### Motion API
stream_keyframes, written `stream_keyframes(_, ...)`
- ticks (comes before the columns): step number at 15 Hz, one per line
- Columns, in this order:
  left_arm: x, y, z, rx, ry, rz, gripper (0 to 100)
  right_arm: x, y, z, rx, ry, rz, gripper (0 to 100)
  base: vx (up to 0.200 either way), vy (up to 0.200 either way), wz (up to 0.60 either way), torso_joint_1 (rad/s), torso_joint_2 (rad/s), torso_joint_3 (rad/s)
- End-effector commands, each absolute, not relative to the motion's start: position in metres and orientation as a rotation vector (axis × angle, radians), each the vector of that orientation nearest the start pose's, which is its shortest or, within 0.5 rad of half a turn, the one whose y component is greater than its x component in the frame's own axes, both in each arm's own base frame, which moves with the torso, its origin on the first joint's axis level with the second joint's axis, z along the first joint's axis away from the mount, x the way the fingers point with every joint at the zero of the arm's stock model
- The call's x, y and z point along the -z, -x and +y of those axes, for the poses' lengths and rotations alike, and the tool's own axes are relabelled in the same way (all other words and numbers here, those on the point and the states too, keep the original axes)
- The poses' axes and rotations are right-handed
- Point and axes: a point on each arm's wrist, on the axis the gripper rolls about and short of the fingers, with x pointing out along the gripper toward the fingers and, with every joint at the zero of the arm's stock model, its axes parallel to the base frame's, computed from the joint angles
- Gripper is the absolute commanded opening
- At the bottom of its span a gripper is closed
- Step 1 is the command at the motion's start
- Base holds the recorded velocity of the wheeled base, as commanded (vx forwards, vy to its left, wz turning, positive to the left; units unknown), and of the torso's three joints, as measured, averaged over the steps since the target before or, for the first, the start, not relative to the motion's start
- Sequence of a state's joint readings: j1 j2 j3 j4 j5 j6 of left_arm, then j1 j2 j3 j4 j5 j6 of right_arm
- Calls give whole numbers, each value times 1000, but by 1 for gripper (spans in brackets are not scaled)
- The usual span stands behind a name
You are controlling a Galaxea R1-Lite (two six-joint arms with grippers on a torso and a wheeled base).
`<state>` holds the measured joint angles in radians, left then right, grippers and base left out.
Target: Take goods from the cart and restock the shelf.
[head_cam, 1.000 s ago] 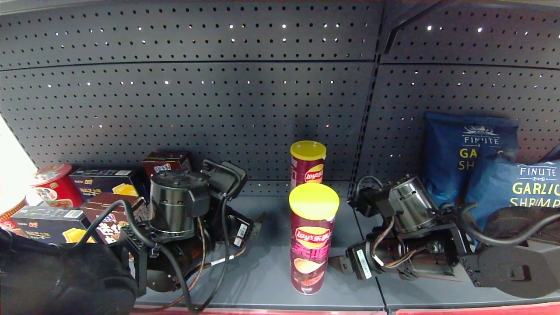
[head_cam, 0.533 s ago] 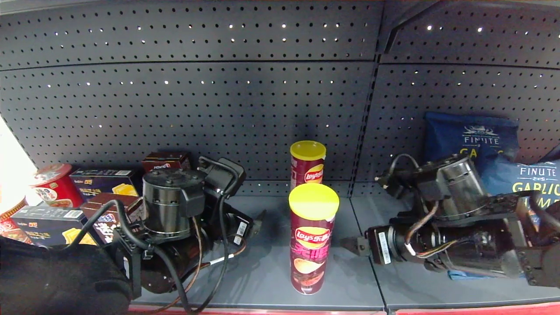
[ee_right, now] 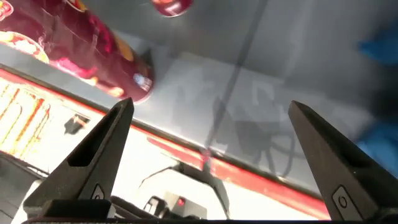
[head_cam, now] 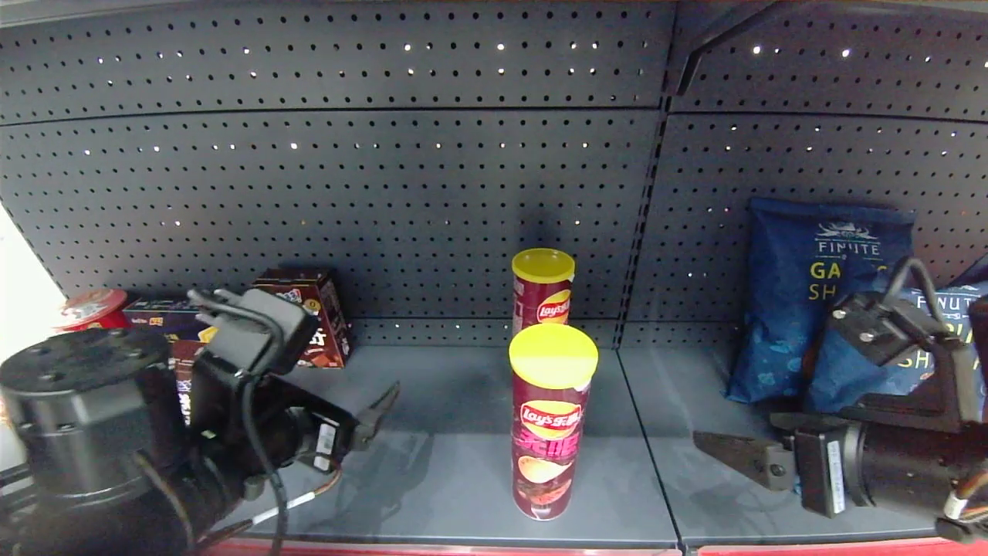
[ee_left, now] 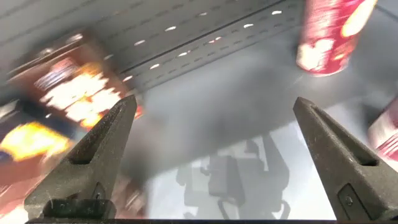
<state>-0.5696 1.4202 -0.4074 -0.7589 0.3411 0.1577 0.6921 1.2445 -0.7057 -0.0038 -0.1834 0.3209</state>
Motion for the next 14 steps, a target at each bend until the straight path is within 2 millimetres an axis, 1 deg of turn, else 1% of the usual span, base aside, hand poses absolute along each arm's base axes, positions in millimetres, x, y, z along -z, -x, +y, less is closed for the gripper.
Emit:
stream_keyframes(1,-163,-135,-66,175,-232,157,100,-212,-118,79,-349,-131,486,100,0,0,0,0,0,0)
stream_keyframes(4,-158,-101,-43,138,-200,96,100,-217,-101,48,-232,-192,397,100,0,0,0,0,0,0)
stream_keyframes(5,-156,-94,-39,131,-193,81,100,-218,-95,42,-214,-205,371,100,0,0,0,0,0,0)
stream_keyframes(6,-155,-87,-34,117,-182,58,100,-221,-84,35,-195,-218,339,100,0,0,0,0,0,0)
stream_keyframes(7,-157,-78,-27,79,-169,28,100,-221,-63,24,-147,-221,309,100,0,0,0,0,0,0)
stream_keyframes(9,-160,-69,-21,42,-153,-12,100,-215,-40,9,-19,-215,273,100,0,0,0,0,0,0)
stream_keyframes(10,-158,-63,-17,8,-148,-22,100,-210,-29,3,43,-222,246,100,0,0,0,0,0,0)
stream_keyframes(12,-149,-47,-8,-86,-138,-34,100,-197,-6,-7,217,-236,228,100,0,0,0,0,0,0)
stream_keyframes(14,-137,-25,2,-153,-128,-44,100,-180,20,-9,397,-250,230,100,0,0,0,0,0,0)
